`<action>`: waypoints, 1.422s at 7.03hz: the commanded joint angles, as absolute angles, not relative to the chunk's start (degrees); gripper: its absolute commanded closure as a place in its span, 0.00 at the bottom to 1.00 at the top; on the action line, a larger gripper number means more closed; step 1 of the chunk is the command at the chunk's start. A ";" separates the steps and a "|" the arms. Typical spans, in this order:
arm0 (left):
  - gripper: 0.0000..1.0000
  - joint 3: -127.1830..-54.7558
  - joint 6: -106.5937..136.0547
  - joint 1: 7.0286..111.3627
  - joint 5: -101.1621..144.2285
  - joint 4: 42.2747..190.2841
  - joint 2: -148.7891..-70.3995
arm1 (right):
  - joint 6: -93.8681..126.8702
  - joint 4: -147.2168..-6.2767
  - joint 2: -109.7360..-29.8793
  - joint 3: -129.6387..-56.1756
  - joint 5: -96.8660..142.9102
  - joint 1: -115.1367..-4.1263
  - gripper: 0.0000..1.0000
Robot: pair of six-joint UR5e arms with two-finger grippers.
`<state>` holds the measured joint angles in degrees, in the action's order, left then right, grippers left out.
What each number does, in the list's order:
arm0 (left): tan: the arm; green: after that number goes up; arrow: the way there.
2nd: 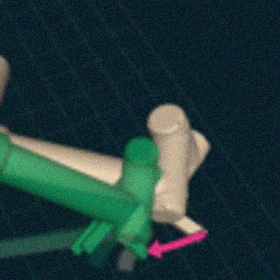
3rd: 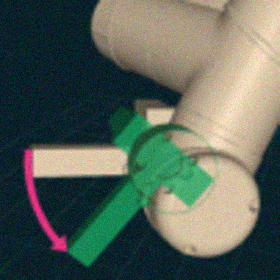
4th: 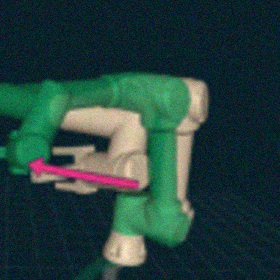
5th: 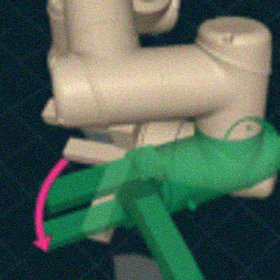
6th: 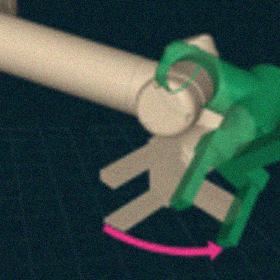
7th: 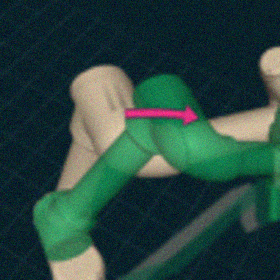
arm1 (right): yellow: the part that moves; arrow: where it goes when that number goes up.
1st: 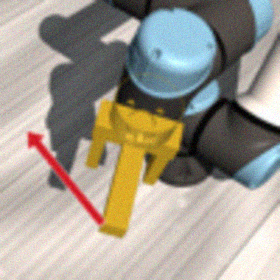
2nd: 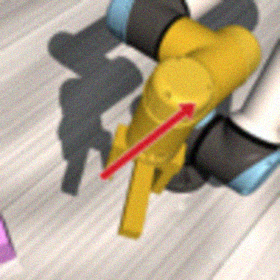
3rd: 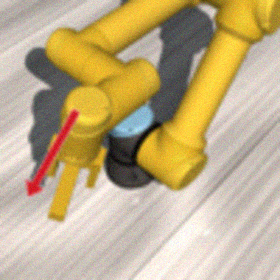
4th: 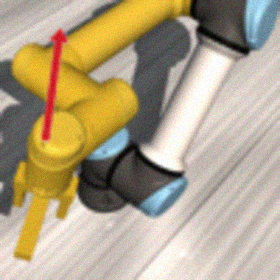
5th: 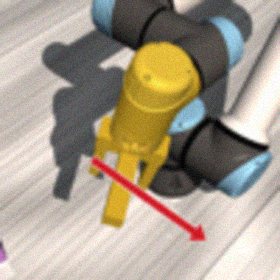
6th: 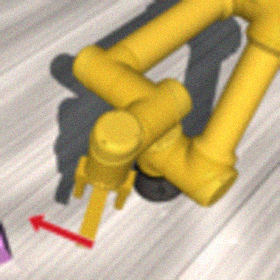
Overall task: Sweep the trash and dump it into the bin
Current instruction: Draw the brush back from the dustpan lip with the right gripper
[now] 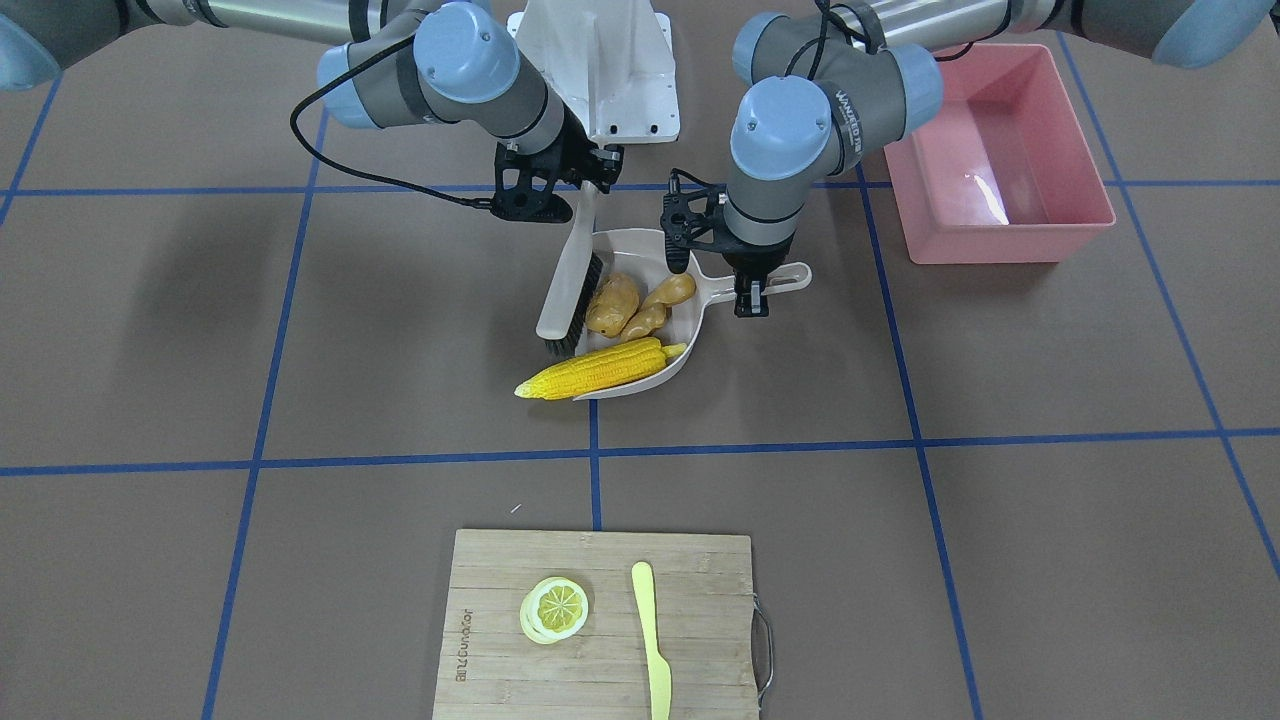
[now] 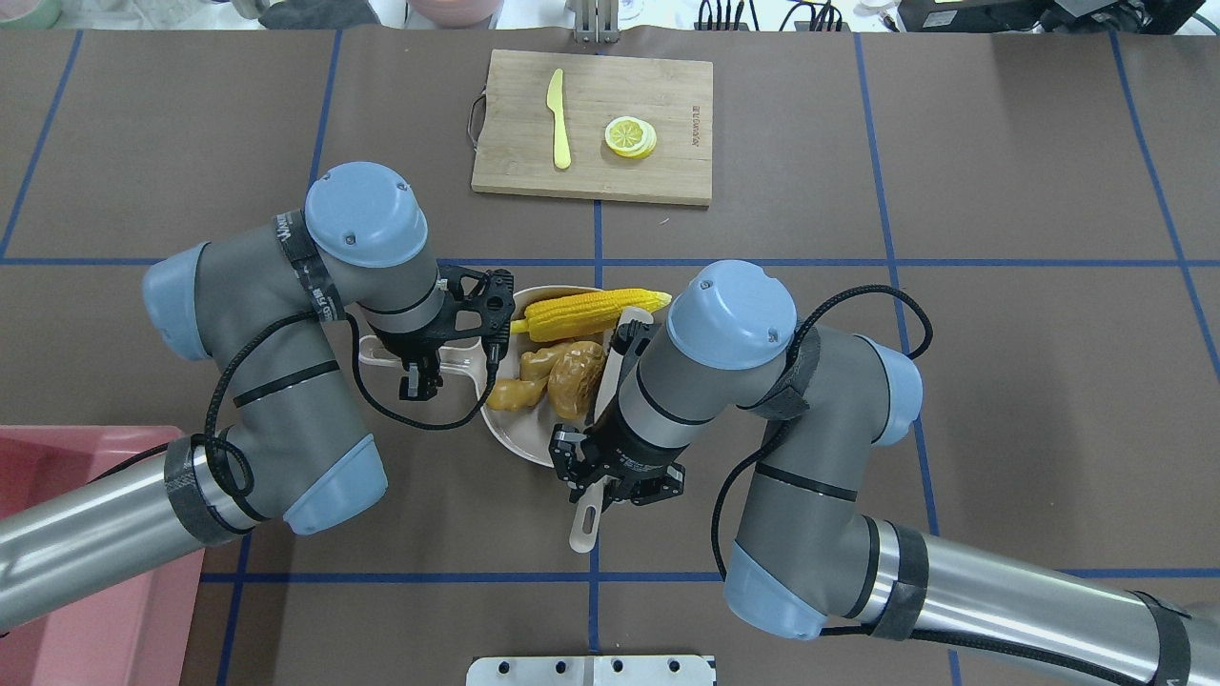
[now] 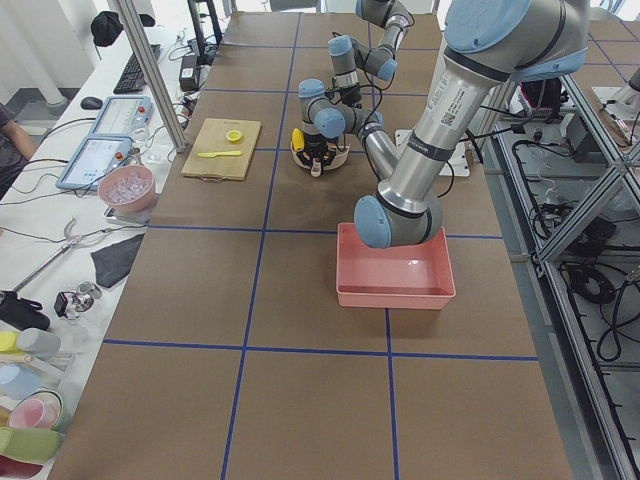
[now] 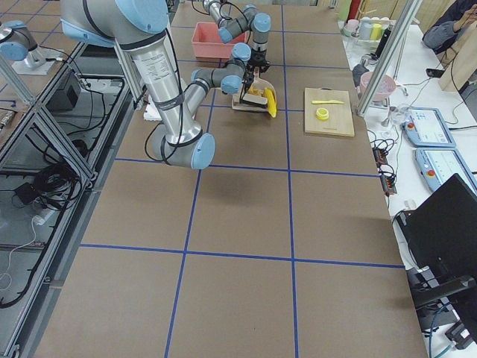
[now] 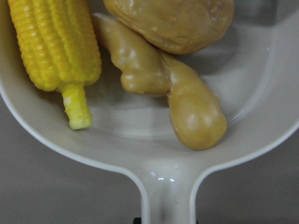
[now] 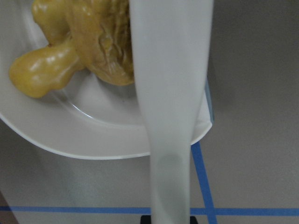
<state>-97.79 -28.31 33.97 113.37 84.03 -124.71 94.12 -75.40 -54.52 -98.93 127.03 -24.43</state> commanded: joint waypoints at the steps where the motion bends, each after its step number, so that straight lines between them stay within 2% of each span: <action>1: 1.00 -97.82 -28.30 34.10 113.38 86.13 -124.63 | 93.96 -78.48 -55.54 -100.98 127.09 -24.87 1.00; 4: 1.00 -98.79 -28.30 34.36 113.38 86.83 -124.63 | 90.98 -86.54 -56.77 -105.98 127.09 -25.84 1.00; 10: 1.00 -100.37 -28.21 34.89 113.47 87.45 -124.54 | 89.47 -87.72 -58.36 -105.82 124.46 -23.47 1.00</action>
<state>-100.28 -28.21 34.83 113.46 87.42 -124.54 89.61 -87.78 -58.04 -105.96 125.36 -24.40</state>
